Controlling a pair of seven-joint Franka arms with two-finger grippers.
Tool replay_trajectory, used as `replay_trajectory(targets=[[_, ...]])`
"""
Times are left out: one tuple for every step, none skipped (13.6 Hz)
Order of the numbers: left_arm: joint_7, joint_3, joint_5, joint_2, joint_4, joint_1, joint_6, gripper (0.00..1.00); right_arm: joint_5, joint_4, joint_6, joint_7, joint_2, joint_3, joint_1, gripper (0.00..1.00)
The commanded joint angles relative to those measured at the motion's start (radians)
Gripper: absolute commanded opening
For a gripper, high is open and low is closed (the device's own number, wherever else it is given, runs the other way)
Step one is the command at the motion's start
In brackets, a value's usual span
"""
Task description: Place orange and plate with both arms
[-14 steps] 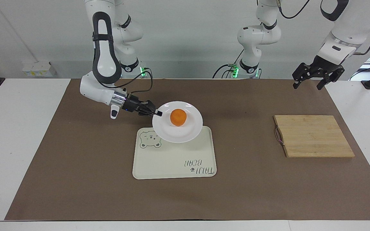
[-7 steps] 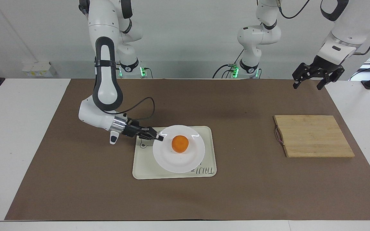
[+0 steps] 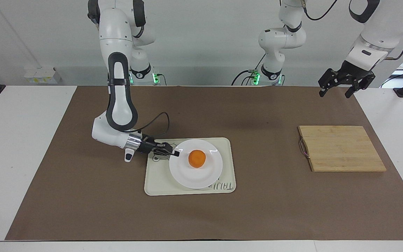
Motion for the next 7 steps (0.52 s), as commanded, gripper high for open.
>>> replay_trajectory(targets=[[0.004,0.005,0.020,-0.012,0.000,-0.007,-0.016,1.00,0.022,-0.052,-0.010,-0.034,-0.037,-0.001,-0.005,0.00],[0.004,0.005,0.020,-0.012,0.000,-0.007,-0.016,1.00,0.015,-0.053,-0.010,-0.032,-0.039,-0.002,-0.008,0.00],[0.004,0.005,0.020,-0.012,0.000,-0.007,-0.016,1.00,0.008,-0.052,-0.010,-0.031,-0.039,-0.004,-0.011,0.14],[0.004,0.005,0.020,-0.012,0.000,-0.007,-0.016,1.00,-0.005,-0.046,-0.010,-0.026,-0.036,-0.004,-0.014,0.33],[0.004,0.005,0.020,-0.012,0.000,-0.007,-0.016,1.00,-0.024,-0.038,-0.010,-0.025,-0.034,-0.004,-0.014,0.66],[0.004,0.005,0.020,-0.012,0.000,-0.007,-0.016,1.00,-0.047,-0.027,-0.005,-0.017,-0.039,-0.008,-0.011,0.88],[0.004,0.005,0.020,-0.012,0.000,-0.007,-0.016,1.00,-0.091,-0.012,-0.006,0.009,-0.045,-0.011,-0.014,1.00]])
